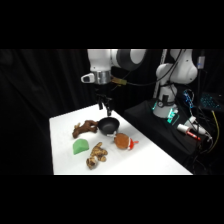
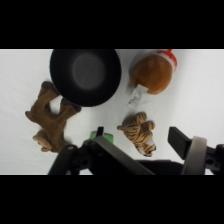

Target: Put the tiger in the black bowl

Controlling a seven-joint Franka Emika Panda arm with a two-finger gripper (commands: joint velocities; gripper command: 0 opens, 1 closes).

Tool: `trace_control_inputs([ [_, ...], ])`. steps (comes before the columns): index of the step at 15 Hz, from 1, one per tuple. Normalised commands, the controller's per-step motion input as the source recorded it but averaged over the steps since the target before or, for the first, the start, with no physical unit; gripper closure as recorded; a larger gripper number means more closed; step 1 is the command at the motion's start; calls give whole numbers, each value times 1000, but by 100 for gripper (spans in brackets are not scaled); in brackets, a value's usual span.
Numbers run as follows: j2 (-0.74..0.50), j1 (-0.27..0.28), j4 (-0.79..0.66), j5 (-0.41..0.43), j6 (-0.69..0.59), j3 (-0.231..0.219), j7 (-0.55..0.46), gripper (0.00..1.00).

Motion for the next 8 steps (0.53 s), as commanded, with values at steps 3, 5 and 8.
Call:
trace_control_inputs([
  [3,60,-4,50,84,81,31,-55,0],
  [5,212,21,185,160,167,60,-143,0],
  [8,336,49,292,131,239,89,-183,0],
])
